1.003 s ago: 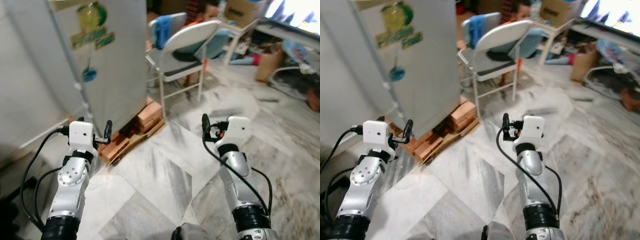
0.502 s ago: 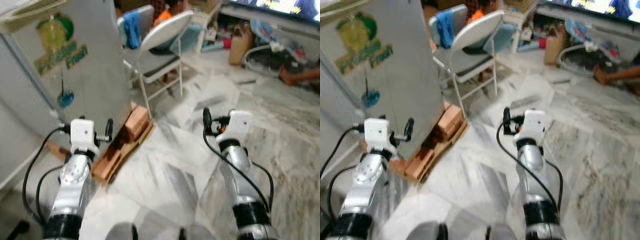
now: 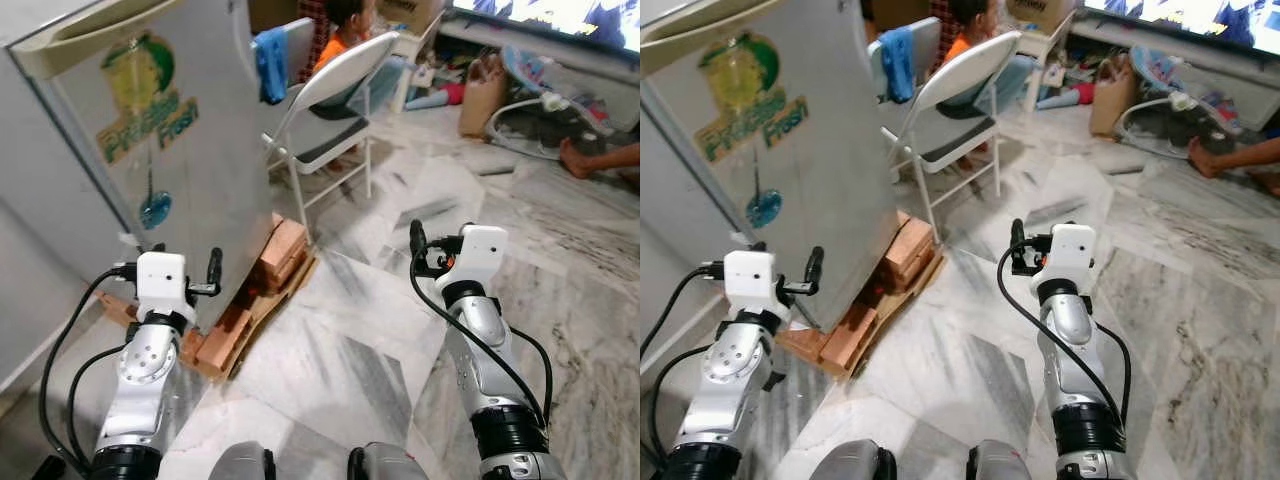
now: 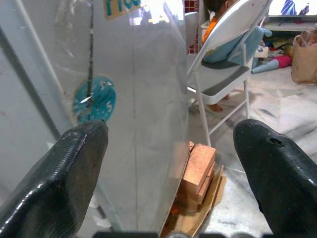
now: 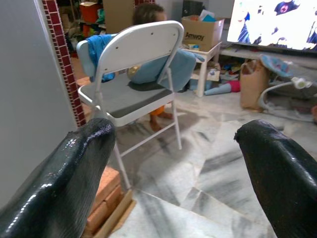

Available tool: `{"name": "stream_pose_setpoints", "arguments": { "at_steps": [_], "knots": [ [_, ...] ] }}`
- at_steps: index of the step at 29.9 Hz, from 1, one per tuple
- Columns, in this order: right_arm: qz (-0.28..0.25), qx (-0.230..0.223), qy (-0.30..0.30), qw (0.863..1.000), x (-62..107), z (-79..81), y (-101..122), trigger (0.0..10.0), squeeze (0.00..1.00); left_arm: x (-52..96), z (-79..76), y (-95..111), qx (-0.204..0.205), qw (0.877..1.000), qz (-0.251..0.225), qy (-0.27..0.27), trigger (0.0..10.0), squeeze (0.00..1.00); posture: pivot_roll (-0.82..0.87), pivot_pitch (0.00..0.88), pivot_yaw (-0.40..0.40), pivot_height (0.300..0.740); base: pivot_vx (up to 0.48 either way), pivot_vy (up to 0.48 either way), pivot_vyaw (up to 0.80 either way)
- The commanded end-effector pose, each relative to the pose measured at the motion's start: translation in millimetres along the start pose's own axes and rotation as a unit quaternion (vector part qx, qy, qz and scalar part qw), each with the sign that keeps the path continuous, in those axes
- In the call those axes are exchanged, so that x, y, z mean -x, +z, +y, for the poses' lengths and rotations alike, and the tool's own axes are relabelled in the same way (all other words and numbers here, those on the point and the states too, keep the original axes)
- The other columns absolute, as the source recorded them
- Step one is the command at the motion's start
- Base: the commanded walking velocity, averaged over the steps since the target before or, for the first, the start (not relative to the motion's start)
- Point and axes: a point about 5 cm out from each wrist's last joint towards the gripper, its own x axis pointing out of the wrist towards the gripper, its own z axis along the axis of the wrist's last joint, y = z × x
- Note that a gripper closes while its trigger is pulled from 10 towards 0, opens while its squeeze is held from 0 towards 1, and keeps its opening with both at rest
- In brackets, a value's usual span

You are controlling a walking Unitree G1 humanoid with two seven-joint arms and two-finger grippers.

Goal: Restocking fridge

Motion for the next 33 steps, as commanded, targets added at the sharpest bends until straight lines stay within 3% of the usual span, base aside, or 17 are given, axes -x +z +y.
{"name": "stream_pose_setpoints", "arguments": {
  "at_steps": [1,7,27,33],
  "knots": [
    [-0.002,0.005,-0.004,1.000,0.3,-4.1,1,10.0,0.00,0.1,-3.9,3,-0.002,1.000,-0.002,-0.006,10.0,0.00,-0.03,0.057,-0.007,0.740,0.000,0.334,0.59],
    [-0.001,0.007,-0.007,1.000,-0.6,-4.4,0,10.0,0.00,0.5,-6.2,2,-0.007,1.000,-0.001,-0.016,10.0,0.00,-0.03,0.056,-0.007,0.740,0.000,0.460,0.55],
    [0.009,0.017,-0.020,1.000,2.0,-11.0,-5,10.0,0.00,-7.2,-12.5,4,-0.007,0.999,-0.007,-0.043,10.0,0.00,-0.03,0.043,-0.010,0.740,0.000,0.480,0.00],
    [0.022,0.029,-0.017,0.999,9.5,-12.9,-11,10.0,0.00,-8.3,-12.7,8,-0.024,0.999,-0.018,-0.044,10.0,0.00,-0.04,0.033,-0.024,0.740,0.000,0.000,-0.49]
  ]
}}
